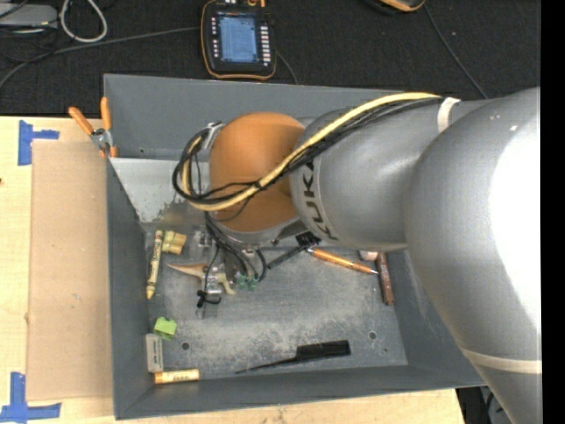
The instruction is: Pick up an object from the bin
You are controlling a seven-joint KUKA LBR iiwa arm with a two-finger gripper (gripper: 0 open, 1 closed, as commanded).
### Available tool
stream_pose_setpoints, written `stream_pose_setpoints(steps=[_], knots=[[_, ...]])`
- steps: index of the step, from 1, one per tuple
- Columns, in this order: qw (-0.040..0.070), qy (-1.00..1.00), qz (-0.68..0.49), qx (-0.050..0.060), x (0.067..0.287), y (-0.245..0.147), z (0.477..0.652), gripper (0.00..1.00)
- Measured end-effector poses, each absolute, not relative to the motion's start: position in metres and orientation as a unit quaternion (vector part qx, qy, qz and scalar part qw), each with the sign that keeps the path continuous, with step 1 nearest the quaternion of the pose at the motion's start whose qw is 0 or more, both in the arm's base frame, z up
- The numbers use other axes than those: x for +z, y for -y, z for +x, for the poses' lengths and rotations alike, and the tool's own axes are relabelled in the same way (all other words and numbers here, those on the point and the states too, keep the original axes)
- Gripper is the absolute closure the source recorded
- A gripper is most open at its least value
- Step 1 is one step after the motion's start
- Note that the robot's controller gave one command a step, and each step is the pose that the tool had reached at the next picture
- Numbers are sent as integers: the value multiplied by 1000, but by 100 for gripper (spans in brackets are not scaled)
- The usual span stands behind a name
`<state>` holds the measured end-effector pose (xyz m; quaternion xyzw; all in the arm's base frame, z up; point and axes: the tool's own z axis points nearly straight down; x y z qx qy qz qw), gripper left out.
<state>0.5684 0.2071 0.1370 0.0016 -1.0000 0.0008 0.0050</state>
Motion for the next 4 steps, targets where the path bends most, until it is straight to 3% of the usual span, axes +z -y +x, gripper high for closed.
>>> stream_pose_setpoints(steps=[1,2,4], knots=[[1,1000,-1,0,142,-206,571,0],[4,999,45,1,69,-152,595,0],[3,999,42,-1,69,-153,596,0]])
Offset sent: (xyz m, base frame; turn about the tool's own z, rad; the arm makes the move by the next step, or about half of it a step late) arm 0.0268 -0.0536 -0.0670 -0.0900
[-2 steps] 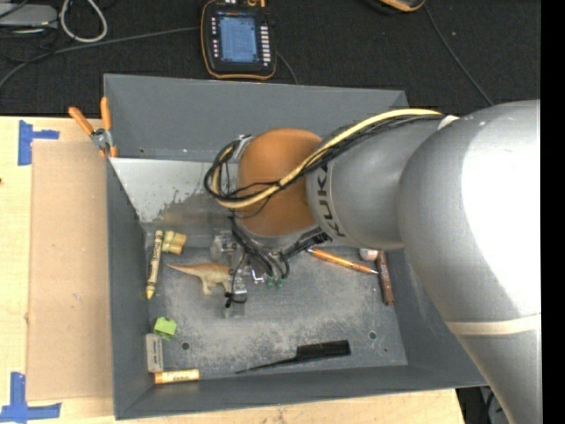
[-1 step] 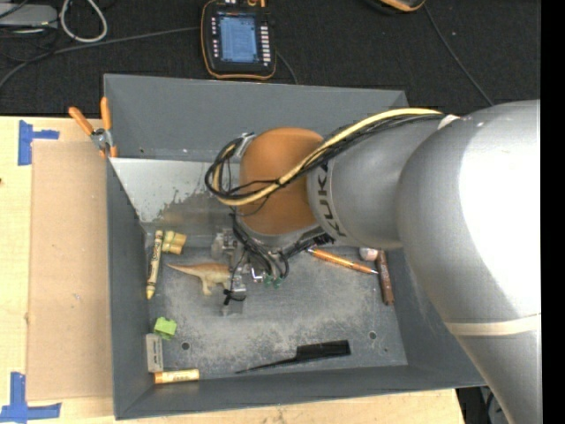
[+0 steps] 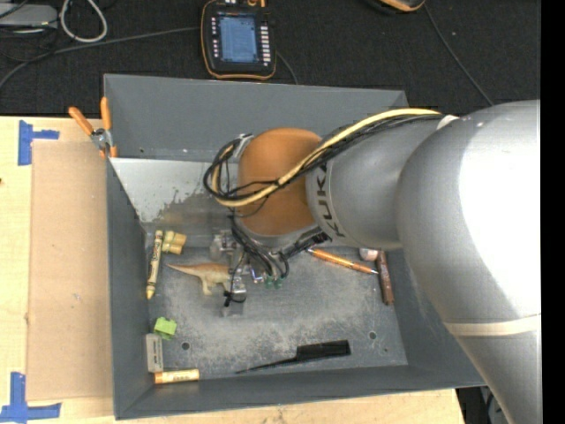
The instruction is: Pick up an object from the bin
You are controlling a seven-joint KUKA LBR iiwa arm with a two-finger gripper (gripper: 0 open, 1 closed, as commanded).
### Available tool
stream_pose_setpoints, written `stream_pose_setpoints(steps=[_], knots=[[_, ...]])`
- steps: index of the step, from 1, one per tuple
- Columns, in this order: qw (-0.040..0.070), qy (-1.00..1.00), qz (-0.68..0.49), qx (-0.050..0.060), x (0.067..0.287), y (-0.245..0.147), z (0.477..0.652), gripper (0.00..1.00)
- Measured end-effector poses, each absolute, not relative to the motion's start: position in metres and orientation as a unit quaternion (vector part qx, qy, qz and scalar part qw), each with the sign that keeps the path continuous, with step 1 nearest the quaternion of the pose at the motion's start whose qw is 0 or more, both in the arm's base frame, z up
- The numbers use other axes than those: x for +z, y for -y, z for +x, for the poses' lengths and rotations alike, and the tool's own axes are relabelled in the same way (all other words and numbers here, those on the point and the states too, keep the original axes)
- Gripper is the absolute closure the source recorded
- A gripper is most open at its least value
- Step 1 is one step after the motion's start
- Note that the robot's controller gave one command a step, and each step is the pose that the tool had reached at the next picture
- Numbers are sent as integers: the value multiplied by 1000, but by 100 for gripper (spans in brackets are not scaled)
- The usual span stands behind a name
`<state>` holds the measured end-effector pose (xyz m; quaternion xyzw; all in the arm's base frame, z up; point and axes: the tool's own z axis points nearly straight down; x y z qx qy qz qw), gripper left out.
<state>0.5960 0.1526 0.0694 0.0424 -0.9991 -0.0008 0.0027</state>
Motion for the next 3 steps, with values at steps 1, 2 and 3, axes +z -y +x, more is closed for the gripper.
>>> stream_pose_setpoints(steps=[1,2,3], knots=[[3,1000,29,-2,69,-151,597,0],[2,999,39,-1,70,-152,597,100],[2,999,39,-1,70,-152,597,100]])
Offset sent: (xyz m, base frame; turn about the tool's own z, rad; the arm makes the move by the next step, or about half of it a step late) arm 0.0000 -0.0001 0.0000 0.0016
